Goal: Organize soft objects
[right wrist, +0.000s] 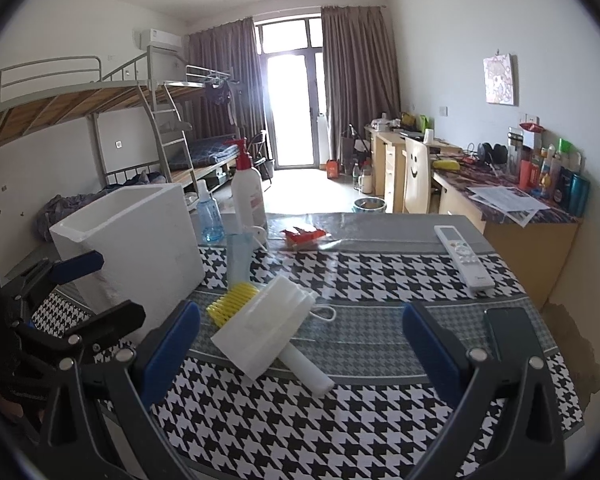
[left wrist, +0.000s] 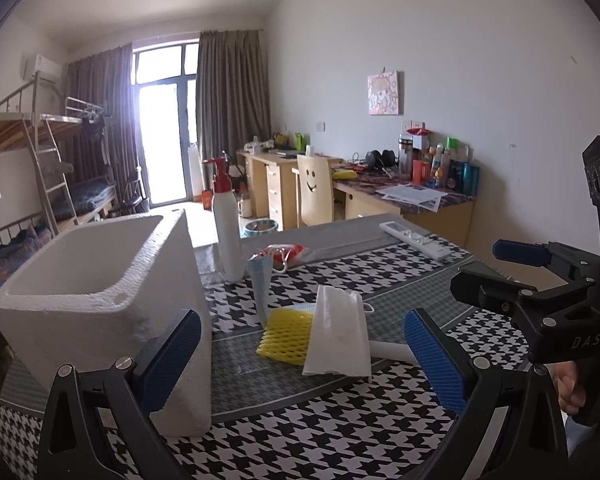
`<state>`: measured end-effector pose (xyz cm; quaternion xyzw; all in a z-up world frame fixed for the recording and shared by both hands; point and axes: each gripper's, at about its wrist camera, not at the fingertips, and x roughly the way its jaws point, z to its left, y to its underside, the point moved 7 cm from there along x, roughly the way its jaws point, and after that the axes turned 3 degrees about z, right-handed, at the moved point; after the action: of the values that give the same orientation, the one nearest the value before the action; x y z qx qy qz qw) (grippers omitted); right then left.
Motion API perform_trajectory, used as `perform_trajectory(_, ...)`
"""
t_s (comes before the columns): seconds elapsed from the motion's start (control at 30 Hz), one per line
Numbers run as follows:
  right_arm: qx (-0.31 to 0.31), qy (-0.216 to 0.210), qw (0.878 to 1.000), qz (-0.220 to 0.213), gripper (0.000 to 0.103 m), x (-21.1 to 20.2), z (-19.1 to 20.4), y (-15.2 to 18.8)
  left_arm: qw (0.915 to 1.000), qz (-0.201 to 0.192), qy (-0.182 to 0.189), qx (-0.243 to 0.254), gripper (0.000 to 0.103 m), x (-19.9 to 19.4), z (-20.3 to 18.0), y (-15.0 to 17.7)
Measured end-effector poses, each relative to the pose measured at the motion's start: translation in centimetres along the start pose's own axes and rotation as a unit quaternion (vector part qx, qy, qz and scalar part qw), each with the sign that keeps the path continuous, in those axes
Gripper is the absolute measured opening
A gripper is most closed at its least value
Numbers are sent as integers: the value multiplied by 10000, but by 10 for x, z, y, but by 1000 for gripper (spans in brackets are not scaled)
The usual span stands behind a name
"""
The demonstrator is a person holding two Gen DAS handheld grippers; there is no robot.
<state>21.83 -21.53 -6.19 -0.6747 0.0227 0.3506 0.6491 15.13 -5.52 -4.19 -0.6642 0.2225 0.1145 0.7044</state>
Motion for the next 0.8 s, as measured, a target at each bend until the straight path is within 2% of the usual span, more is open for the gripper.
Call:
perform_trajectory(0.33,86,29,9998,166,102,9,-8,11,9995,284,148,-29,102,21,-7,11)
perform_trajectory(0.8,171,110,9989,432,102,24,-22,25,9988,434,244,-2,102,37,-13,18)
